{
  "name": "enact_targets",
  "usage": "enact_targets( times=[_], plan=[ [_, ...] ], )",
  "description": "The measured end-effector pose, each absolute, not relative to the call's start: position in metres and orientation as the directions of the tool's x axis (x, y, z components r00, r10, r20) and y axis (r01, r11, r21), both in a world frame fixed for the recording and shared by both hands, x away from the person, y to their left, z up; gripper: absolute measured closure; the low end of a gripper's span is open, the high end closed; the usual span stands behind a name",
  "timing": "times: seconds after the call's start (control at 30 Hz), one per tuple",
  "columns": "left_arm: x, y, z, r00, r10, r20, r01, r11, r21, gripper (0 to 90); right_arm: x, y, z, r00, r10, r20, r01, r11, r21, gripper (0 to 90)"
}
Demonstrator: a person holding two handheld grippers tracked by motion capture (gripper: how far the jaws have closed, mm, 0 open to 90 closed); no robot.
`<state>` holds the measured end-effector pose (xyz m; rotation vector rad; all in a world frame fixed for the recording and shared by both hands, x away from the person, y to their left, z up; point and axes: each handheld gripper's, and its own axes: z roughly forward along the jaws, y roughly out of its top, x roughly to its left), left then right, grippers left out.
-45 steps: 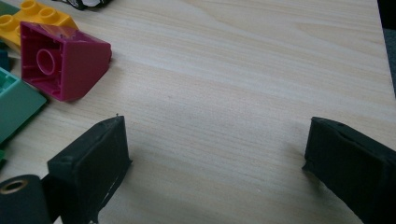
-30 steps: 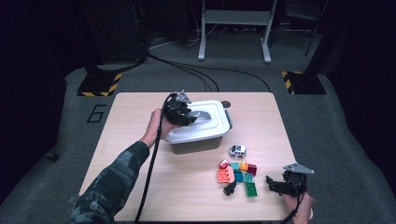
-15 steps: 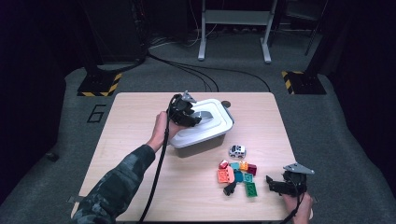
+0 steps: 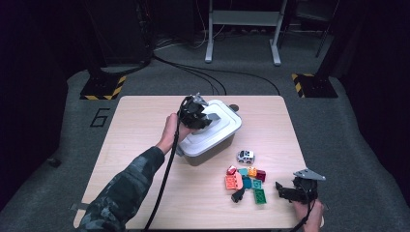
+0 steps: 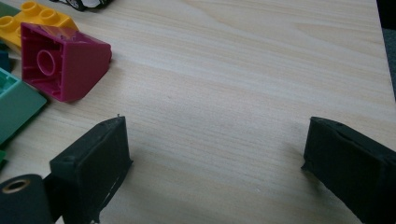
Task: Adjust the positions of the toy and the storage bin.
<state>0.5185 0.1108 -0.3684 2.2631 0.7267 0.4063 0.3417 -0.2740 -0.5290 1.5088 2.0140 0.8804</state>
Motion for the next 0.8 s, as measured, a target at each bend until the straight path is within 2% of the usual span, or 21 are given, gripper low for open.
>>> enact_targets(
  times=[0.8],
  plan=[
    [0.522,0.084,-0.370,0.733,0.679,0.043,0.440,-0.522,0.731,66.9,0.342,-0.274,-0.529,-0.284,0.959,0.007,0.657,0.189,0.730,6.2]
  ],
)
